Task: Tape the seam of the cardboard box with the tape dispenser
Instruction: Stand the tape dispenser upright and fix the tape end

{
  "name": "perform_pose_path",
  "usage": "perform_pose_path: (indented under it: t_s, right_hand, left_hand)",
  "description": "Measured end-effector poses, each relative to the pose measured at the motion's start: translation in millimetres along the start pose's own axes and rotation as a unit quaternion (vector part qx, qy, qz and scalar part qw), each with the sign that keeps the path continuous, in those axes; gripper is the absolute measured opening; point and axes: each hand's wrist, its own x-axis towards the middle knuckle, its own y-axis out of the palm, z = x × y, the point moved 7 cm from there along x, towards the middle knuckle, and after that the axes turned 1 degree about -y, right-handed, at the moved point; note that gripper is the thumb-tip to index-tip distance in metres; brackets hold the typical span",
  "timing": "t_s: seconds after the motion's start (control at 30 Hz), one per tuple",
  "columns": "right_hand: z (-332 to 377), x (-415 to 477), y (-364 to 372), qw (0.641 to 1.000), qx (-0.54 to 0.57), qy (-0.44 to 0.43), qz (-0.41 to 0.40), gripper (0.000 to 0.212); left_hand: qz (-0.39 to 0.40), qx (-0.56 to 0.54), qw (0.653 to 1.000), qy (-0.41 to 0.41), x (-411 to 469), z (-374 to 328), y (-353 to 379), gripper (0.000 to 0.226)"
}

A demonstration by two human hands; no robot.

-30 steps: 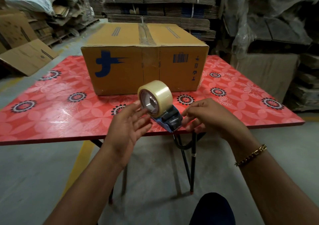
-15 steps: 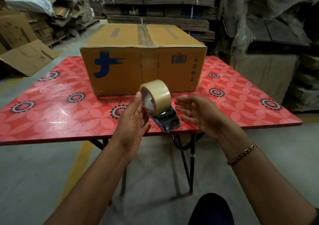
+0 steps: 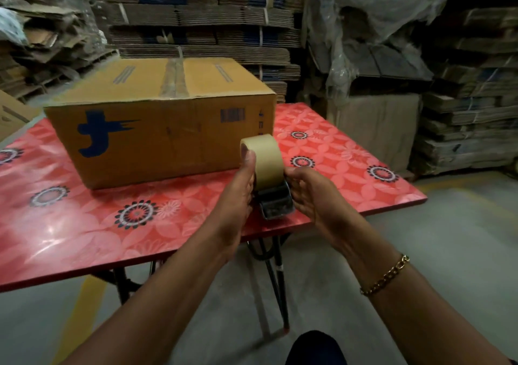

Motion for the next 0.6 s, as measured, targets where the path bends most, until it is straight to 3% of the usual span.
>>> perform_pose_path:
  t_s: [0.13, 0.3, 0.47, 0.6]
  right_hand:
    - [14, 11, -61, 0.996, 0.042, -0.008, -0.075, 0.04]
    - [26, 44, -121, 0.995, 0.013, -0.033, -0.092, 0.044]
    - [32, 81, -154, 0.992, -0.02, -0.034, -0.122, 0.043]
    - [30, 108, -166, 0.99, -0.01, -0.029, -0.137, 0.053]
  left_hand:
    - [0.061, 0.005, 0.998, 0.024, 48, -8, 56, 0.054]
    - [0.123, 0.036, 0.991, 0.032, 110, -17, 109, 0.074]
    - [0.096, 0.051, 0.994, 0.026, 166, -15, 124, 0.086]
    - [0.081, 0.066, 0.994, 0.021, 195, -15, 125, 0.079]
